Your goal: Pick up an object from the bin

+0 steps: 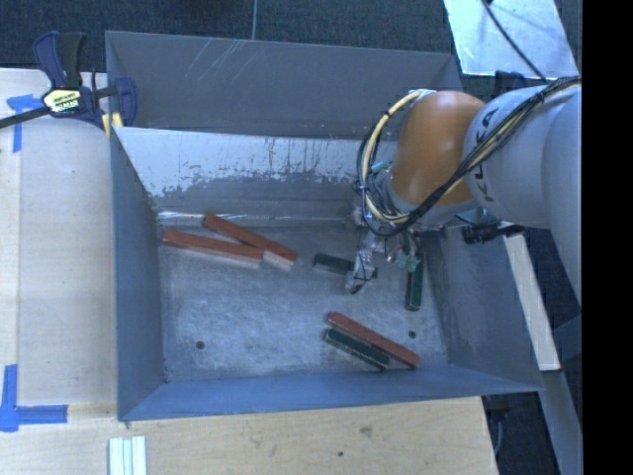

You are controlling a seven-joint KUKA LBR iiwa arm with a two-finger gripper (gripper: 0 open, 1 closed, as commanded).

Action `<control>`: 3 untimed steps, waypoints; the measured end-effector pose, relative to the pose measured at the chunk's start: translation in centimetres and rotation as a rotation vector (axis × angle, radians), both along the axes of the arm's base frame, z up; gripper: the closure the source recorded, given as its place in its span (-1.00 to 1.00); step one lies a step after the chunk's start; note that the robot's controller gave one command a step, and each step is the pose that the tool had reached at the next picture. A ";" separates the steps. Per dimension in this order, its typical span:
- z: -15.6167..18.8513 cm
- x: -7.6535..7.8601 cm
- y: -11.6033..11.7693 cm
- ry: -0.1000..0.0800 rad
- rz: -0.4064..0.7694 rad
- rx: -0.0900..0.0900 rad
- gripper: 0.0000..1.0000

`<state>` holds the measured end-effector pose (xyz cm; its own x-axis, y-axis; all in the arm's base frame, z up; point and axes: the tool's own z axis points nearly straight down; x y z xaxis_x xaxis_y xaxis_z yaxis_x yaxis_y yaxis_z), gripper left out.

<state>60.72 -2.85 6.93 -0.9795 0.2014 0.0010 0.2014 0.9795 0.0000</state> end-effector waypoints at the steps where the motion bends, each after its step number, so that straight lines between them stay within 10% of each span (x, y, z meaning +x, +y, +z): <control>1: 0.1 0.1 0.0 -0.002 0.001 -0.001 -1.00; 2: 0.3 0.3 0.0 -0.011 0.002 -0.001 1.00; 3: 4.4 0.5 -0.1 -0.009 0.003 0.000 1.00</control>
Offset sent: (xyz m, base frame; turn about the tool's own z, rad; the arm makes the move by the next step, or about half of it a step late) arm 0.0000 0.0000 0.0000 0.0000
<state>61.20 -2.93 11.30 -0.9802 0.1980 -0.0081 0.1980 0.9802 0.0013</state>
